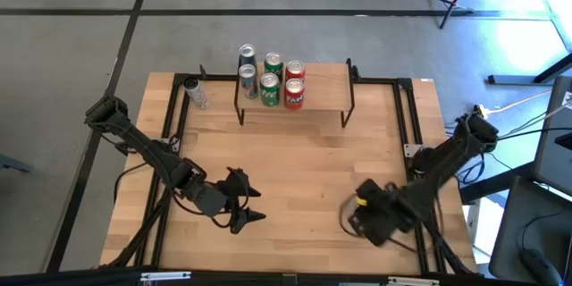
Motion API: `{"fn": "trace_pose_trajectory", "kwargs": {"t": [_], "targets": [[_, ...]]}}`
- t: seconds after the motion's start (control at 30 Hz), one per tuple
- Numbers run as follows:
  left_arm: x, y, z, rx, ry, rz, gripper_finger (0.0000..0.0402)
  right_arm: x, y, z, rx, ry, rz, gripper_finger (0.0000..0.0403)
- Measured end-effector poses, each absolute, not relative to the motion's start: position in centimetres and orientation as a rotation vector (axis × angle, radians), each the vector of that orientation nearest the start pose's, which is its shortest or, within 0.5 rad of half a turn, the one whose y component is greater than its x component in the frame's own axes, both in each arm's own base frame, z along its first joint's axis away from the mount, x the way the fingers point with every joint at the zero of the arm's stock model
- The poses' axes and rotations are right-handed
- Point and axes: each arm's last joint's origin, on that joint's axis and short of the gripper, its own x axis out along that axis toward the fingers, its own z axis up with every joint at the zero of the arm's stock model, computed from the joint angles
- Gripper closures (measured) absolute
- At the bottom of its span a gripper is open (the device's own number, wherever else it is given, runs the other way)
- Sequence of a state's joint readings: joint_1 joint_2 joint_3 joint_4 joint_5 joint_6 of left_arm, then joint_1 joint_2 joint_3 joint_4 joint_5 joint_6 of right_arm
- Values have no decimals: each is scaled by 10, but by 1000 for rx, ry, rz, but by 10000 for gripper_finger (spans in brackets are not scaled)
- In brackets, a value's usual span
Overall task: Place canned beverage on shelf
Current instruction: Put the bottom white soda can on the shelf
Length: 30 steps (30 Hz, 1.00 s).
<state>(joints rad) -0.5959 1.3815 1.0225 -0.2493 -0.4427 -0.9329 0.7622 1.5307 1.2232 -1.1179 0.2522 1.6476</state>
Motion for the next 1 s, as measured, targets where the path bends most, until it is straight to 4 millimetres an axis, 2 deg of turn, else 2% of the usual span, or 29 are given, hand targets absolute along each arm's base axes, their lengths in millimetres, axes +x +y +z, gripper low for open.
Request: {"fn": "trace_pose_trajectory", "kwargs": {"t": [0.2,0.43,0.63,1.0], "targets": [[253,-157,279,-610,545,107,52,232,146,255,654,1194,-656,177],[253,-157,279,-615,549,103,52,246,119,251,622,1215,-669,169],[253,-157,279,-614,556,92,52,250,111,246,620,1239,-645,153],[253,-157,279,-608,559,93,52,251,110,246,585,1191,-659,102]]}}
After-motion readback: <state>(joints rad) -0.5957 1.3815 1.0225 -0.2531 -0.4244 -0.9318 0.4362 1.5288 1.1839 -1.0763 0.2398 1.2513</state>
